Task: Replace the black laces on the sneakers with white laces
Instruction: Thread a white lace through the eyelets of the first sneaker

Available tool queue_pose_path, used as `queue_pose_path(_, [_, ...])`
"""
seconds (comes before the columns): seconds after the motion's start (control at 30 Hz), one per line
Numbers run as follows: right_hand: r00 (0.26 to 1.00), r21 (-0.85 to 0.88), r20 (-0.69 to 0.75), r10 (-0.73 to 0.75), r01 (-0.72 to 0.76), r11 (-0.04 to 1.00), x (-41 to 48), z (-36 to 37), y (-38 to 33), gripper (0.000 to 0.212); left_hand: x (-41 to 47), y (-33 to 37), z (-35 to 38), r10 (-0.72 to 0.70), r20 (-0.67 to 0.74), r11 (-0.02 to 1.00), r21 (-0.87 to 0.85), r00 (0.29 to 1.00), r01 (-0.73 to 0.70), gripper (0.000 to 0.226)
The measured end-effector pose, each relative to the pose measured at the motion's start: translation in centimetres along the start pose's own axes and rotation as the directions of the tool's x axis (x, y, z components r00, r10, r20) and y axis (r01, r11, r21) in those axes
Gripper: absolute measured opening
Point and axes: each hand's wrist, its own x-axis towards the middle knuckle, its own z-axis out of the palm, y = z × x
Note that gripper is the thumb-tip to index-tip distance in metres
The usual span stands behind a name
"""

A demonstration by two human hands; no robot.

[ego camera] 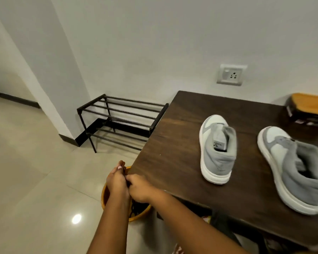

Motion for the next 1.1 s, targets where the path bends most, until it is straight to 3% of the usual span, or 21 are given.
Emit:
queue_pose_path(0.23, [0.991,-0.122,-0.116,-0.06,0.045,0.991,-7.2,-7.3,-2.7,0.035,-8.1,2.9,5.5,0.08,0.092,0.997,-0.016,0.993,-0.079,0.032])
queue_pose_path(0.4, [0.967,-0.206,-0.252,-0.035,-0.018,0.978,-13.2,-12.8,-2.3,0.032,-15.1,2.7,10.1,0.072,0.311,0.996,0.028,0.948,-0.085,0.032])
queue_pose_path(0.6, [0.931,-0.271,-0.365,0.029,-0.136,0.953,-21.3,-19.5,0.8,0.022,-23.8,-0.1,14.4,-0.051,0.585,0.979,0.189,0.81,-0.075,0.022])
queue_pose_path(0.7, [0.895,-0.267,-0.443,0.05,-0.185,0.946,-24.0,-21.9,3.4,0.02,-26.3,-1.7,16.3,-0.073,0.639,0.948,0.283,0.765,-0.146,0.019])
queue_pose_path(0.77, [0.858,-0.211,-0.508,0.077,-0.211,0.955,-25.1,-23.2,5.1,0.02,-27.3,-2.4,17.8,-0.053,0.716,0.906,0.328,0.696,-0.269,0.023])
queue_pose_path(0.87, [0.789,-0.214,-0.604,0.111,-0.295,0.931,-25.6,-25.0,7.7,0.026,-27.2,-3.3,19.5,-0.032,0.849,0.75,0.369,0.527,-0.549,0.028])
queue_pose_path(0.93, [0.714,-0.257,-0.682,0.159,-0.437,0.862,-25.3,-25.8,9.6,0.036,-26.1,-3.7,20.5,-0.042,0.889,0.592,0.389,0.455,-0.706,0.028])
queue_pose_path(1.03, [0.628,-0.201,-0.712,0.315,-0.612,0.765,-24.1,-26.0,11.5,0.055,-23.6,-4.4,21.5,0.012,0.912,0.171,0.402,0.41,-0.9,0.05])
queue_pose_path(1.1, [0.612,-0.138,-0.67,0.42,-0.658,0.74,-23.1,-26.3,12.5,0.07,-21.8,-5.0,21.7,0.014,0.908,-0.154,0.416,0.419,-0.896,0.061])
